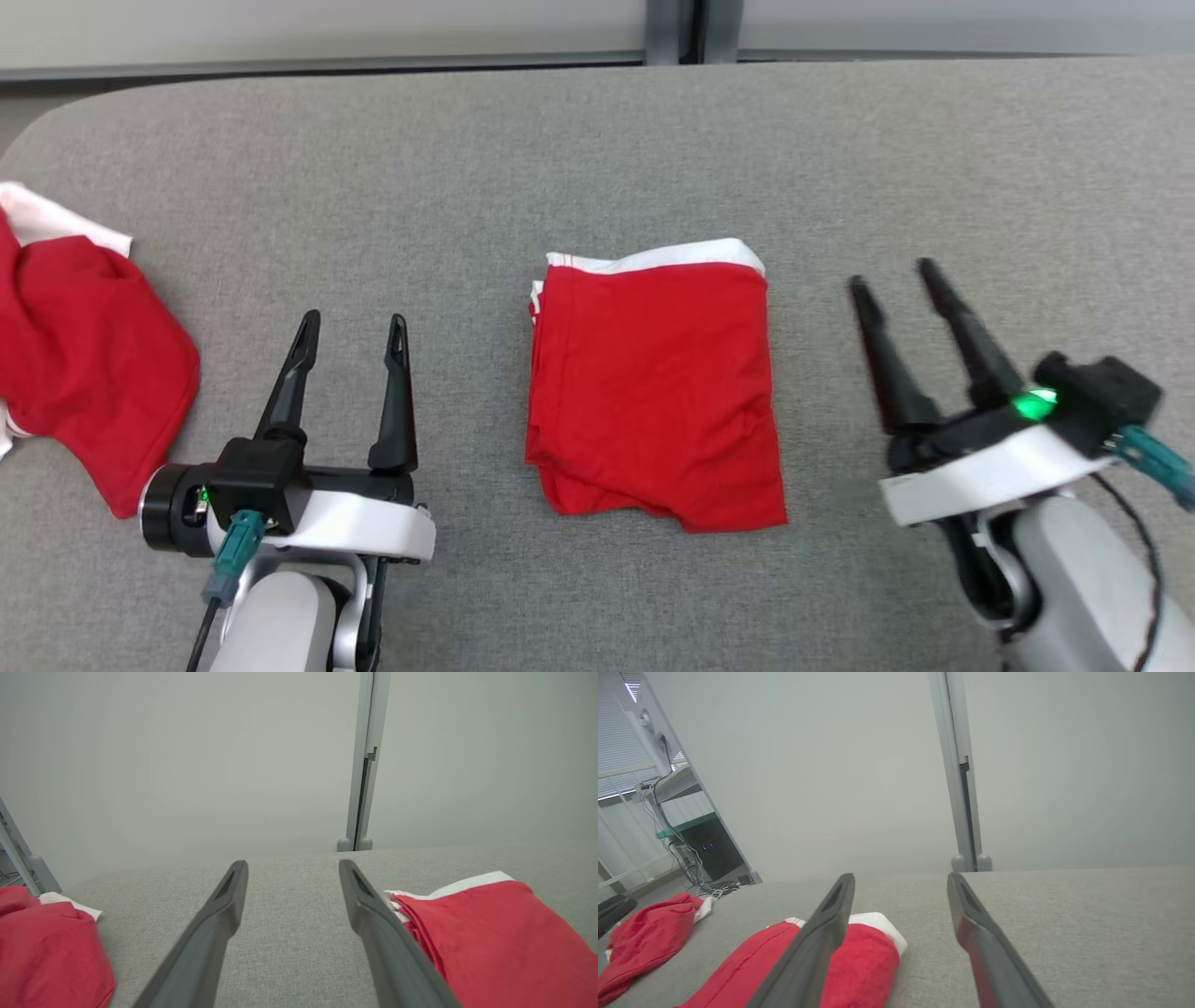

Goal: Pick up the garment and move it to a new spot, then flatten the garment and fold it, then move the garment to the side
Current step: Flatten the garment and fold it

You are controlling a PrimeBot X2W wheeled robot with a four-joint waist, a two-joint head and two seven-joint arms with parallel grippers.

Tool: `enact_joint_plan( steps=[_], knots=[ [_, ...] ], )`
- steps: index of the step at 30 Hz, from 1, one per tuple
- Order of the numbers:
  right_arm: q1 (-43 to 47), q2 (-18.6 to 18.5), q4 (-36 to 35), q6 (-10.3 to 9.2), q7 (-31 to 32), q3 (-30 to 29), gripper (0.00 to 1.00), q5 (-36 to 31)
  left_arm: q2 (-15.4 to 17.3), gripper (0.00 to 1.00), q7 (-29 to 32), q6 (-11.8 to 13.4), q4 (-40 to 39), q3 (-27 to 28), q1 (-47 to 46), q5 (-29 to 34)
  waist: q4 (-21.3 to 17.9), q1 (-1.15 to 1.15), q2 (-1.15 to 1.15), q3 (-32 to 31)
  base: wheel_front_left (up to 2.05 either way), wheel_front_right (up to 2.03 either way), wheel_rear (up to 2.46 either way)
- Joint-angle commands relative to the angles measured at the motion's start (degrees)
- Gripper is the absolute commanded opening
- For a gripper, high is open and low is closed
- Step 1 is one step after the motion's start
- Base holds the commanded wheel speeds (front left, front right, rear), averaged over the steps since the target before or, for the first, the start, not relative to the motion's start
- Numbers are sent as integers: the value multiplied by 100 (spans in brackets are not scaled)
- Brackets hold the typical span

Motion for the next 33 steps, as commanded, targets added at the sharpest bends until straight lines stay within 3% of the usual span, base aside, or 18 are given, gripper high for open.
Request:
enact_joint_plan(
  steps=[1,10,21,33],
  knots=[
    [135,-60,-44,0,-34,-156,100,-67,40,100,-11,-18,18,37,86,31,-82,0,0,-109,0,0,0],
    [1017,-160,-305,0,301,-1238,100,-483,205,100,-10,-98,134,114,491,-19,-255,0,0,-644,0,0,0],
    [1995,-36,-661,0,780,-1602,100,-750,401,100,84,-181,265,111,1114,-165,-354,0,0,-1321,0,0,0],
    [2522,90,-1088,0,1136,-1802,100,-1060,495,100,215,-99,275,76,1384,-228,-292,0,0,-1681,0,0,0]
  ],
)
